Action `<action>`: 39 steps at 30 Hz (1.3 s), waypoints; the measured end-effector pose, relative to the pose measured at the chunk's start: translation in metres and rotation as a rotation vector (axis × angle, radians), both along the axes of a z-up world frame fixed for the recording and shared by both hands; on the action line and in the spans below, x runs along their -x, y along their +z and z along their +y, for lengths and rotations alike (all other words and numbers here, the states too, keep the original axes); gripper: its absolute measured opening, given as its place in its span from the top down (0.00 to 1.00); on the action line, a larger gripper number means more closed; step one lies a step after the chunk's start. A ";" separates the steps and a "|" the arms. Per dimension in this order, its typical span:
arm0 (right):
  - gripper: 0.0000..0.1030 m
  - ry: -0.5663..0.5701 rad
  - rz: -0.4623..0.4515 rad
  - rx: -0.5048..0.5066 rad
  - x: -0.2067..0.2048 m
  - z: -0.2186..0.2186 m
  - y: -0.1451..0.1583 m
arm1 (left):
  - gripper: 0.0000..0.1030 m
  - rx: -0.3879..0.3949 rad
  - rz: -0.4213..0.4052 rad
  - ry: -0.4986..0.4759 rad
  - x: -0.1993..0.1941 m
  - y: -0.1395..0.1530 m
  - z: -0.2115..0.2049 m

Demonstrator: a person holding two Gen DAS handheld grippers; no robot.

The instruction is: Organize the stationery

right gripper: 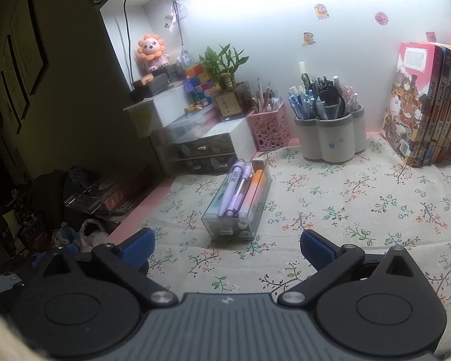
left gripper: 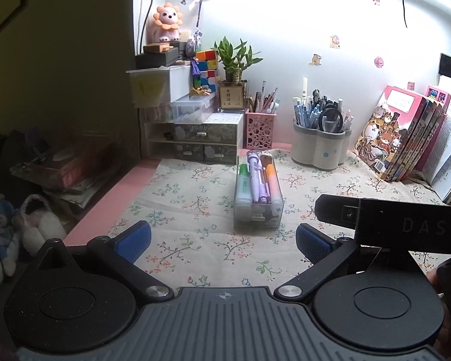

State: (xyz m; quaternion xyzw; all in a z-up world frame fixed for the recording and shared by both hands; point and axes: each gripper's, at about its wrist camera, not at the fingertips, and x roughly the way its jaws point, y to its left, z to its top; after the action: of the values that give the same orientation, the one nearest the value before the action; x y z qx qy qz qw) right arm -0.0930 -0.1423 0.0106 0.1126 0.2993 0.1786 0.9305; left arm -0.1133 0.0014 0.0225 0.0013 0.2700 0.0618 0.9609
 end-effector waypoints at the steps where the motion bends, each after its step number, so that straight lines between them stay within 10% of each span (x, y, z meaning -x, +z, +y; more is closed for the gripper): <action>1: 0.13 0.003 -0.001 0.005 0.001 0.000 0.000 | 0.05 0.002 0.001 0.000 0.000 0.000 0.000; 39: 0.13 -0.003 -0.064 0.089 0.009 0.016 0.006 | 0.05 0.017 -0.005 -0.030 0.001 -0.005 0.002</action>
State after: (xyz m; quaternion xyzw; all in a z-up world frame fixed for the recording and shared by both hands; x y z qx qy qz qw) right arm -0.1016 -0.1262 0.0163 0.0657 0.2771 0.1670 0.9439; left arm -0.1144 0.0037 0.0178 -0.0031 0.2680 0.0451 0.9624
